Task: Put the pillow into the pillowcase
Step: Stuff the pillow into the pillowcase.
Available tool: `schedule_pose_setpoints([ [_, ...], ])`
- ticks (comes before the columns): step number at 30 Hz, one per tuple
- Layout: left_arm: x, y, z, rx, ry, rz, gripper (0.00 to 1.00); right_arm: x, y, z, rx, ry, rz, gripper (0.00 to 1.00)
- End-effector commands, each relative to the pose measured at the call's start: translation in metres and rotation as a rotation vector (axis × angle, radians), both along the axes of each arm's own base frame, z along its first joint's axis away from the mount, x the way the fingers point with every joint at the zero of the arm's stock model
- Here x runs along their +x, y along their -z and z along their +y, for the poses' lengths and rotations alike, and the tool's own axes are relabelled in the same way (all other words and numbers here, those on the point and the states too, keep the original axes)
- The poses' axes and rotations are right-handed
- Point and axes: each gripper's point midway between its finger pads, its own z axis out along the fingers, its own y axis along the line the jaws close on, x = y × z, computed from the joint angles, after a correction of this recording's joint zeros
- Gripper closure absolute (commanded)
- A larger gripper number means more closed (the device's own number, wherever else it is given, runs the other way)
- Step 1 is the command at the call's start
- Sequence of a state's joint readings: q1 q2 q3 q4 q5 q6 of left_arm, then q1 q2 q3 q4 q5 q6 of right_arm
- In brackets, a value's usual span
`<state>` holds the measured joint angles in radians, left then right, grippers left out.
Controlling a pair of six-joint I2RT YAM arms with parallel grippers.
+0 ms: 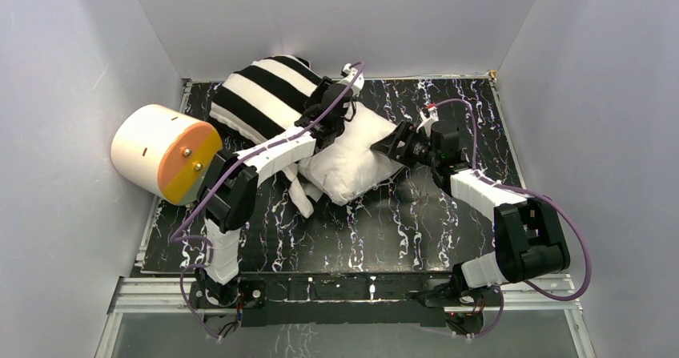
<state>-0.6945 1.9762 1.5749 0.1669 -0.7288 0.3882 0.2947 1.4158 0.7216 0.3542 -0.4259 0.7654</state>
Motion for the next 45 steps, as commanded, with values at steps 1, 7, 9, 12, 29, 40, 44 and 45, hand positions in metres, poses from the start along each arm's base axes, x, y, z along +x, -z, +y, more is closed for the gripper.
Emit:
schedule_pose_setpoints([
  [1, 0.012, 0.009, 0.021, 0.042, -0.074, 0.03, 0.5, -0.007, 0.002, 0.009, 0.046, -0.038, 0.006, 0.18],
  [7, 0.023, 0.029, 0.003, 0.012, -0.025, 0.134, 0.94, -0.027, 0.007, 0.027, 0.052, -0.095, 0.025, 0.17],
  [9, 0.005, 0.013, -0.035, -0.072, 0.092, 0.194, 1.0, -0.03, 0.011, 0.038, 0.076, -0.096, 0.026, 0.14],
  [12, -0.062, -0.025, -0.101, -0.335, 0.33, 0.289, 1.0, -0.016, -0.003, 0.063, 0.197, -0.11, -0.048, 0.17],
  [29, -0.224, -0.047, -0.173, -1.022, 0.674, 0.63, 1.0, 0.031, -0.129, 0.114, 0.577, 0.1, -0.733, 0.79],
  [40, -0.181, -0.081, -0.113, -1.116, 0.58, 0.515, 1.0, -0.022, -0.207, 0.023, 0.526, 0.271, -1.029, 0.98],
  [44, -0.185, -0.103, -0.126, -1.175, 0.638, 0.553, 1.0, -0.058, -0.227, -0.006, 0.448, 0.297, -1.08, 1.0],
  [45, -0.188, -0.106, -0.13, -1.2, 0.651, 0.571, 1.0, -0.059, -0.225, -0.008, 0.401, 0.296, -1.052, 1.0],
])
